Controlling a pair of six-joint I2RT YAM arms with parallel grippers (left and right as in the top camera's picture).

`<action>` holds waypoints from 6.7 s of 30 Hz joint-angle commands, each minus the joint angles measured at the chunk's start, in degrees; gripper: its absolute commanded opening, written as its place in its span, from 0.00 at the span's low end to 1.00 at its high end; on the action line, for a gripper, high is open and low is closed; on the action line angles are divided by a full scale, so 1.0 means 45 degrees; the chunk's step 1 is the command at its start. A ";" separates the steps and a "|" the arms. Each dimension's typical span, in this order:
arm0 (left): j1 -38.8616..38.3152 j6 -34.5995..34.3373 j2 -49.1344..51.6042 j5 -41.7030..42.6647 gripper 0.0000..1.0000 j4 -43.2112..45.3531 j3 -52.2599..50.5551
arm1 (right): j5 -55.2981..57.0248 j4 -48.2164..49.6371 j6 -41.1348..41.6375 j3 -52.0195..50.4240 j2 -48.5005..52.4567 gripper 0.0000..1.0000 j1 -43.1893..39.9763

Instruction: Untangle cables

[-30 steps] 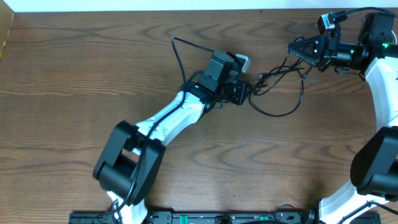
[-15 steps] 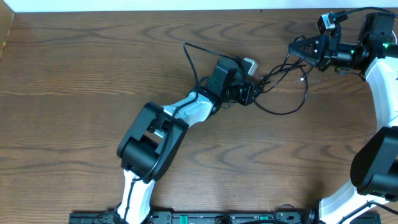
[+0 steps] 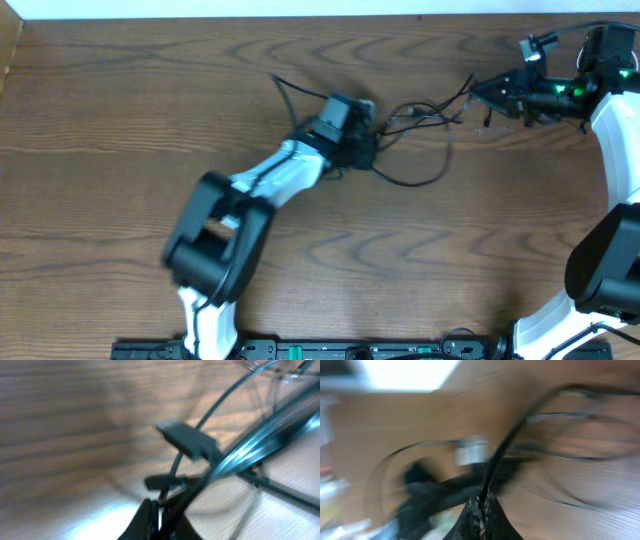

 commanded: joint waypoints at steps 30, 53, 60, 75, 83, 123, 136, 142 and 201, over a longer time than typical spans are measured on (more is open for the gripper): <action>0.1273 0.0908 -1.0122 0.0782 0.08 0.2142 0.0408 | 0.2511 -0.2186 -0.5877 0.0102 -0.0010 0.94 0.0223; 0.6766 -0.2370 -0.9734 0.2414 0.08 0.1311 0.0403 | 0.8820 -0.0350 0.1870 -0.2497 0.0097 0.62 0.5226; 0.6557 -0.2268 -0.9709 0.2409 0.08 -0.1098 0.0379 | 1.0681 0.0233 0.6751 -0.3837 0.0097 0.56 0.6062; 0.6091 -0.1938 -0.8612 0.2370 0.07 -0.3288 0.0364 | 1.1443 0.3186 1.1006 -0.5882 0.0097 0.38 0.6460; 0.5348 -0.1928 -0.8179 0.2361 0.07 -0.3322 0.0340 | 1.2847 0.3249 1.1098 -0.5887 0.0112 0.33 0.6377; 0.4969 -0.1938 -0.7985 0.2365 0.07 -0.3648 0.0257 | 0.9112 0.1943 0.2851 -0.0330 -0.2992 0.01 -0.4031; 0.4721 -0.1933 -0.7985 0.2361 0.07 -0.3643 0.0257 | 0.9073 0.3653 0.4983 -0.0248 -0.2851 0.01 -1.0093; 0.3915 -0.1875 -0.7970 0.1802 0.07 -0.3638 0.0257 | 0.7747 0.5008 0.4867 -0.0248 -0.2390 0.01 -1.0292; 0.1758 -1.0083 -0.7995 -0.2997 0.08 -0.0549 0.0272 | -0.0899 0.0957 -0.9986 -0.0253 -0.0913 0.98 0.7242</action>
